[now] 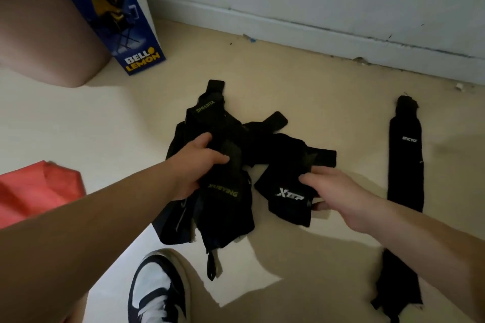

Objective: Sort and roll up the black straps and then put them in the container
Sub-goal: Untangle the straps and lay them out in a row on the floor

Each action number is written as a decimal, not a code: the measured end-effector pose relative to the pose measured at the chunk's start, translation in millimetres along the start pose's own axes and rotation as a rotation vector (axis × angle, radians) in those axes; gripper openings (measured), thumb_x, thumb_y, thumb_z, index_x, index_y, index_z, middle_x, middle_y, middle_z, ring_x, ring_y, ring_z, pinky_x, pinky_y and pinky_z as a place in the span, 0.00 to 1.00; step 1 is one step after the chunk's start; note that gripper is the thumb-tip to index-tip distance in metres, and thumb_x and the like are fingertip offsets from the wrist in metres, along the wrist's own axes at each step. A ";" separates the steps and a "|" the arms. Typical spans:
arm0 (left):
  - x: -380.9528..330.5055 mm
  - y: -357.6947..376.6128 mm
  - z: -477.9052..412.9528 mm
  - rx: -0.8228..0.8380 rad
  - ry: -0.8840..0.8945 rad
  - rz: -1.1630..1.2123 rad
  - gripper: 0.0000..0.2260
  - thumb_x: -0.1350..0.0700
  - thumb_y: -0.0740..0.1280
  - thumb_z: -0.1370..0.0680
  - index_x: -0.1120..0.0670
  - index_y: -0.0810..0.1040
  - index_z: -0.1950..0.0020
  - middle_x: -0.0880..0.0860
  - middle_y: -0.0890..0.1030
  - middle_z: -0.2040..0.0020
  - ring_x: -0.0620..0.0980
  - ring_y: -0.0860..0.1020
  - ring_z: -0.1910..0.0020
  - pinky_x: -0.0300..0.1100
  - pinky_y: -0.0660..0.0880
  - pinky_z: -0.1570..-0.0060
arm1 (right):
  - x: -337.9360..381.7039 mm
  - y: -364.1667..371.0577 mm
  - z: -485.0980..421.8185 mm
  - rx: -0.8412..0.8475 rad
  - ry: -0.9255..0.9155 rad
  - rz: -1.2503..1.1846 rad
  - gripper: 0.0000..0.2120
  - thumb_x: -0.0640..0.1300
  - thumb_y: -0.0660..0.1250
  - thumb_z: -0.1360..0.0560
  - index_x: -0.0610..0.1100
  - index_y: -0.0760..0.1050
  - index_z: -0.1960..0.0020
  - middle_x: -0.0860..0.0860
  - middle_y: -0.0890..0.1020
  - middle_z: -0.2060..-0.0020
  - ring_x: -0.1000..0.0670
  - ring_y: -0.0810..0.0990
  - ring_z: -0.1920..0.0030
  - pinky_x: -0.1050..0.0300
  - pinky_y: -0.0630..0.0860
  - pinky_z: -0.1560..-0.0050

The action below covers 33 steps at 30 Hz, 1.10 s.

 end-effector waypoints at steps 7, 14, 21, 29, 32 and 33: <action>37.2 7.4 19.6 0.024 -0.061 -0.599 0.07 0.64 0.63 0.23 0.60 0.78 0.47 0.61 0.79 0.50 0.58 0.79 0.51 0.49 0.76 0.51 | 26.5 31.0 5.7 0.133 0.121 0.384 0.10 0.44 0.61 0.17 0.44 0.80 0.42 0.47 0.83 0.54 0.47 0.82 0.55 0.55 0.77 0.57; 64.7 38.8 23.9 0.321 -0.071 -1.311 0.07 0.60 0.62 0.20 0.54 0.72 0.57 0.52 0.76 0.57 0.53 0.77 0.55 0.44 0.72 0.57 | 43.0 43.6 -29.2 0.014 0.063 0.419 0.07 0.43 0.63 0.17 0.43 0.77 0.52 0.46 0.81 0.55 0.48 0.80 0.56 0.57 0.72 0.62; -9.4 3.2 3.1 -0.252 0.349 -1.050 0.08 0.58 0.63 0.20 0.50 0.78 0.43 0.49 0.76 0.44 0.51 0.78 0.49 0.48 0.78 0.52 | 48.2 25.6 -66.5 -0.097 -0.156 0.461 0.12 0.49 0.64 0.16 0.43 0.73 0.55 0.46 0.80 0.60 0.48 0.79 0.60 0.54 0.71 0.62; -0.2 71.6 -13.5 0.074 0.498 -0.983 0.21 0.45 0.66 0.16 0.45 0.73 0.23 0.46 0.69 0.24 0.48 0.72 0.28 0.47 0.71 0.27 | 1.2 21.9 -75.9 0.181 0.149 0.292 0.13 0.53 0.69 0.19 0.46 0.83 0.41 0.45 0.88 0.49 0.44 0.87 0.49 0.49 0.83 0.52; 18.1 74.6 -17.7 0.090 0.432 -1.213 0.18 0.55 0.66 0.20 0.49 0.77 0.30 0.49 0.66 0.26 0.53 0.74 0.32 0.48 0.76 0.34 | 7.9 -0.5 -86.9 0.044 0.041 0.418 0.19 0.59 0.67 0.18 0.43 0.83 0.52 0.44 0.88 0.56 0.43 0.87 0.58 0.51 0.80 0.57; 18.1 68.1 -17.4 0.042 0.426 -1.248 0.15 0.56 0.66 0.20 0.50 0.79 0.34 0.49 0.68 0.30 0.53 0.75 0.36 0.48 0.78 0.39 | 16.5 -17.9 -93.5 -0.094 -0.037 0.494 0.19 0.58 0.66 0.18 0.43 0.81 0.53 0.44 0.86 0.56 0.42 0.85 0.57 0.52 0.78 0.57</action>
Point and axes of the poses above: each hand's wrist, its own z-axis away from the middle knuckle, its own y-axis out of the palm, x = y × z, the point moved 9 cm from there along -z, towards the middle knuckle
